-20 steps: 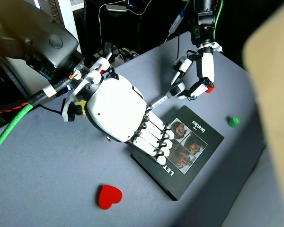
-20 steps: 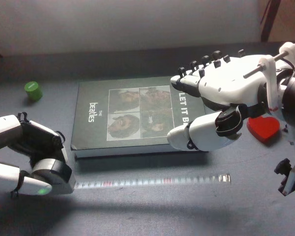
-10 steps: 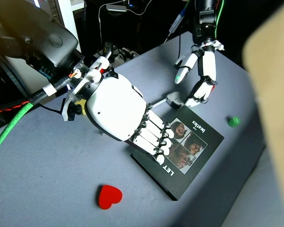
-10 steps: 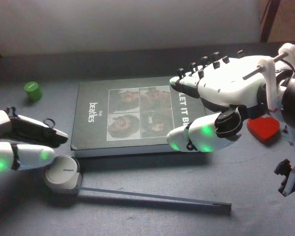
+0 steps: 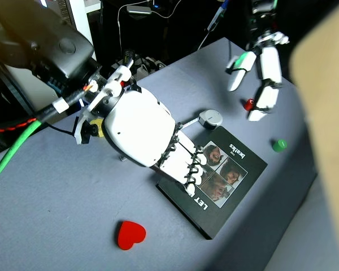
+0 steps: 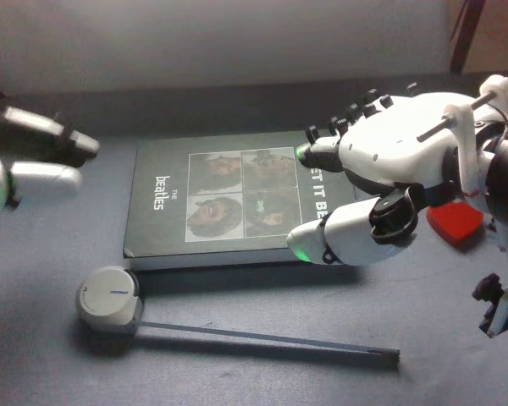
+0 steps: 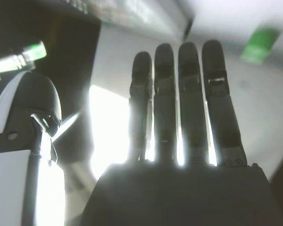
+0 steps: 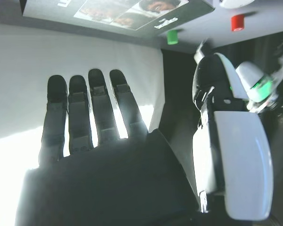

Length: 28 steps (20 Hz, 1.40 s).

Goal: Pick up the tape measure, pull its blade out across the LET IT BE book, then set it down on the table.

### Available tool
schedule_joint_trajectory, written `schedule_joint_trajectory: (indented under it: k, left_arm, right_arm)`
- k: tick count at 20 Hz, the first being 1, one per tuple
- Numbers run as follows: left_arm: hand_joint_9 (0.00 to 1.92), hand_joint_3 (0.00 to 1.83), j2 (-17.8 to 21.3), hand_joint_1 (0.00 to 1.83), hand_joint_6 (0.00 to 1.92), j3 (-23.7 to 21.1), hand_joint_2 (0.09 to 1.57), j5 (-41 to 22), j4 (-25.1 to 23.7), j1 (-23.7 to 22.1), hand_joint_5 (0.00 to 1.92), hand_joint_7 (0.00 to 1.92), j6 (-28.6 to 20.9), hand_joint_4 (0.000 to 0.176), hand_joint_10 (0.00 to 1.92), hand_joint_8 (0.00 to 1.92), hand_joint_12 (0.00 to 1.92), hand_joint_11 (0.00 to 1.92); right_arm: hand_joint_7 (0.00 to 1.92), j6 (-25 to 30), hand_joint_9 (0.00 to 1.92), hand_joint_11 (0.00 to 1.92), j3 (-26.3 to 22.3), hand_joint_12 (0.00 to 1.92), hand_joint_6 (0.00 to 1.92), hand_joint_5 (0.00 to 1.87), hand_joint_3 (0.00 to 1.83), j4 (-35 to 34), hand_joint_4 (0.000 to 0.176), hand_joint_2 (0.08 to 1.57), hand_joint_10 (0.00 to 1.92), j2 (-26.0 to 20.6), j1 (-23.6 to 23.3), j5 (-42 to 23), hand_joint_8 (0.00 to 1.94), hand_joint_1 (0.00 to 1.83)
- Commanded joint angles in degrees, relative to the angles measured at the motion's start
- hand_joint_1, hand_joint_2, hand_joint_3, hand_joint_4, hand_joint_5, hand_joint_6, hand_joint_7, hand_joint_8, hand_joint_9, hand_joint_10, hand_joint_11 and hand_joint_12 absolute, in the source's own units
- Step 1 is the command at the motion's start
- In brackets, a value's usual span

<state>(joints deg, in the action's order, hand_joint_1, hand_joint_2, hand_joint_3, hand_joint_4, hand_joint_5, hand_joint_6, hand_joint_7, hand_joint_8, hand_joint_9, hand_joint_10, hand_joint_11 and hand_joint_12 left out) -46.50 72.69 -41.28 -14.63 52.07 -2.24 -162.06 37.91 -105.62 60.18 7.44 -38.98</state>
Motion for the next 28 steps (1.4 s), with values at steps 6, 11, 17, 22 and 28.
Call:
schedule_joint_trajectory:
  k: [6, 11, 17, 22, 28]
  left_arm:
    - [1.25, 0.00, -3.8, 0.86, 1.92, -2.5, 1.15, 9.4, -5.4, -18.7, 1.19, 1.22, 1.4, 0.000, 1.92, 1.92, 1.92, 1.31]
    - [1.50, 0.01, -5.2, 0.70, 1.92, -8.1, 1.25, 15.0, 29.4, -26.9, 1.33, 1.44, 51.7, 0.000, 1.92, 1.92, 1.92, 1.56]
    - [1.50, 0.00, -4.9, 0.75, 1.92, -18.7, 1.28, 14.7, 89.8, -38.8, 1.32, 1.44, 137.0, 0.000, 1.92, 1.92, 1.92, 1.57]
    - [1.50, 0.00, -5.5, 0.77, 1.92, -28.6, 1.28, -3.7, 106.0, -40.9, 1.32, 1.44, 153.5, 0.003, 1.92, 1.92, 1.92, 1.57]
    - [1.50, 0.00, -11.2, 0.78, 1.92, -36.3, 1.29, -23.6, 112.6, -39.8, 1.31, 1.44, 155.4, 0.013, 1.92, 1.92, 1.92, 1.56]
  right_arm:
    - [1.32, 1.7, 1.54, 1.79, -2.5, 1.92, 1.92, 1.07, 0.01, 6.1, 0.000, 1.23, 1.92, -0.8, -2.9, -6.0, 1.94, 0.88]
    - [1.47, 1.3, 1.66, 1.85, -2.7, 1.92, 1.92, 1.25, 0.00, 6.1, 0.168, 1.34, 1.92, -1.0, -3.1, -7.9, 1.94, 0.95]
    - [1.48, 6.1, 1.69, 1.88, -3.4, 1.92, 1.92, 1.31, 0.00, 9.0, 0.176, 1.35, 1.92, -1.0, -2.9, -11.7, 1.94, 0.93]
    - [1.48, 9.1, 1.67, 1.87, -3.4, 1.92, 1.92, 1.30, 0.00, 12.8, 0.176, 1.34, 1.92, -0.5, -2.4, -12.5, 1.94, 0.94]
    - [1.48, 10.4, 1.68, 1.88, -3.4, 1.92, 1.92, 1.29, 0.00, 16.7, 0.176, 1.34, 1.92, 0.3, -0.4, -11.6, 1.94, 0.91]
